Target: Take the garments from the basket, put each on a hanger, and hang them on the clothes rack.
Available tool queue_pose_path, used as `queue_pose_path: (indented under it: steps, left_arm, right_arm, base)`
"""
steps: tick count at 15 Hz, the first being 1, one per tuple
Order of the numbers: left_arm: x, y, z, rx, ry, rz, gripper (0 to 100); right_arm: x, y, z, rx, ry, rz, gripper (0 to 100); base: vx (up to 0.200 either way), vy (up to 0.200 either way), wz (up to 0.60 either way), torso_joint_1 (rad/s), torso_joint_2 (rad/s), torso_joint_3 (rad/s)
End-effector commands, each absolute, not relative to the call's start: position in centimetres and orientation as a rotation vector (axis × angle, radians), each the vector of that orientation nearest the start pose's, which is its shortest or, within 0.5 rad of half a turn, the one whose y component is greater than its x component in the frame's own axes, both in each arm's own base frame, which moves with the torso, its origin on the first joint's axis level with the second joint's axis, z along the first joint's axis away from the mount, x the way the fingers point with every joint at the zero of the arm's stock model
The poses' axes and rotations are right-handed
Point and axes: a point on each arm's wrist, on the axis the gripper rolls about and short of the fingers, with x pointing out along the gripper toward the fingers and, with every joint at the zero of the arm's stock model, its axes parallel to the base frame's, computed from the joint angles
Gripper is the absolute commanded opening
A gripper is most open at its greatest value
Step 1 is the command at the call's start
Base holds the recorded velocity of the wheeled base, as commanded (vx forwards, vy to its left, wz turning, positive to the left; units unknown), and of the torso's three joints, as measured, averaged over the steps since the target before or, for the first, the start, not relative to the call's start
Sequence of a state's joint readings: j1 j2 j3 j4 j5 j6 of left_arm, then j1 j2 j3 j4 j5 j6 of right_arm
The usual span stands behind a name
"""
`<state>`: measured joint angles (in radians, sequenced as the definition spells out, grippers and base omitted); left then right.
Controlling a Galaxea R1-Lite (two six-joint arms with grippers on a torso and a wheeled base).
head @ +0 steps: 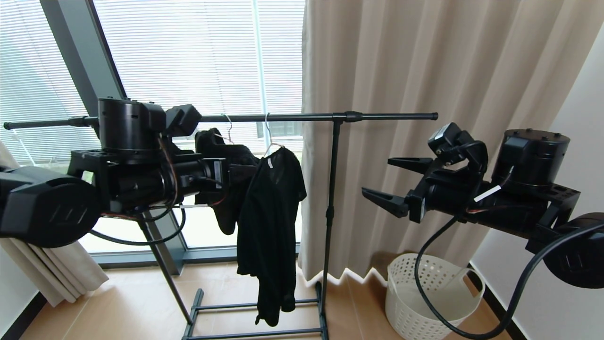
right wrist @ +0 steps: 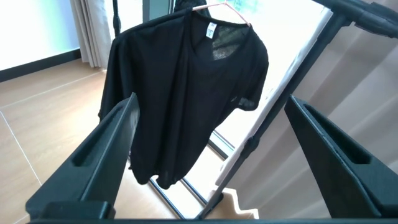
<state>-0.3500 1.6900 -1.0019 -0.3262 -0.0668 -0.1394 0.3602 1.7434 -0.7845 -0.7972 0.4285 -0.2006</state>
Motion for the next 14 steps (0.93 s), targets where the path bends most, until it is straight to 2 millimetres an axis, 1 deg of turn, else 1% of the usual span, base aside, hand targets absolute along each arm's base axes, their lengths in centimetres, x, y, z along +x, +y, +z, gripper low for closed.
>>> queue_pose_path:
  steps: [1, 2, 3, 5, 6, 7, 8, 9, 11, 12, 13, 14]
  left_arm:
    - [24.0, -8.9, 21.8, -0.093, 0.358, -0.389, 100]
    - [22.5, -8.3, 21.4, -0.092, 0.366, -0.384, 100]
    - [21.2, -7.7, 21.1, -0.091, 0.369, -0.385, 100]
    - [19.1, -7.0, 20.1, -0.087, 0.388, -0.385, 100]
    - [18.1, -6.6, 19.2, -0.084, 0.410, -0.381, 100]
    - [17.6, -6.4, 18.8, -0.083, 0.421, -0.379, 100]
    - [16.5, -5.9, 17.6, -0.080, 0.450, -0.371, 100]
    - [15.5, -5.4, 17.0, -0.081, 0.461, -0.361, 100]
    - [14.2, -4.9, 16.1, -0.080, 0.475, -0.357, 100]
    - [13.1, -4.5, 15.4, -0.076, 0.484, -0.358, 100]
    - [12.6, -4.4, 15.0, -0.076, 0.487, -0.358, 100]
    - [11.1, -3.9, 14.0, -0.079, 0.494, -0.362, 100]
  right_arm:
    - [26.5, 10.9, 20.9, -0.188, -0.002, 0.762, 100]
    - [24.9, 10.3, 21.8, -0.188, -0.031, 0.756, 100]
    - [23.8, 9.8, 22.1, -0.188, -0.041, 0.752, 100]
    - [22.0, 9.0, 21.4, -0.191, -0.011, 0.714, 100]
    - [21.1, 8.6, 21.1, -0.192, 0.002, 0.689, 100]
    - [20.7, 8.4, 20.8, -0.193, 0.010, 0.682, 100]
    - [19.5, 7.9, 20.4, -0.194, 0.020, 0.667, 100]
    - [18.7, 7.2, 19.9, -0.192, 0.031, 0.650, 100]
    - [17.4, 6.4, 19.1, -0.192, 0.051, 0.628, 100]
    - [16.5, 5.9, 18.6, -0.192, 0.060, 0.614, 100]
    - [16.2, 5.8, 18.6, -0.192, 0.057, 0.609, 100]
    - [15.0, 5.4, 18.3, -0.194, 0.051, 0.587, 100]
  base:
    - [0.000, 0.000, 0.00, 0.000, 0.00, 0.000]
    - [0.000, 0.000, 0.00, 0.000, 0.00, 0.000]
    - [0.000, 0.000, 0.00, 0.000, 0.00, 0.000]
    - [0.000, 0.000, 0.00, 0.000, 0.00, 0.000]
    - [0.000, 0.000, 0.00, 0.000, 0.00, 0.000]
    - [0.000, 0.000, 0.00, 0.000, 0.00, 0.000]
    - [0.000, 0.000, 0.00, 0.000, 0.00, 0.000]
    - [0.000, 0.000, 0.00, 0.000, 0.00, 0.000]
    - [0.000, 0.000, 0.00, 0.000, 0.00, 0.000]
    - [0.000, 0.000, 0.00, 0.000, 0.00, 0.000]
    - [0.000, 0.000, 0.00, 0.000, 0.00, 0.000]
    - [0.000, 0.000, 0.00, 0.000, 0.00, 0.000]
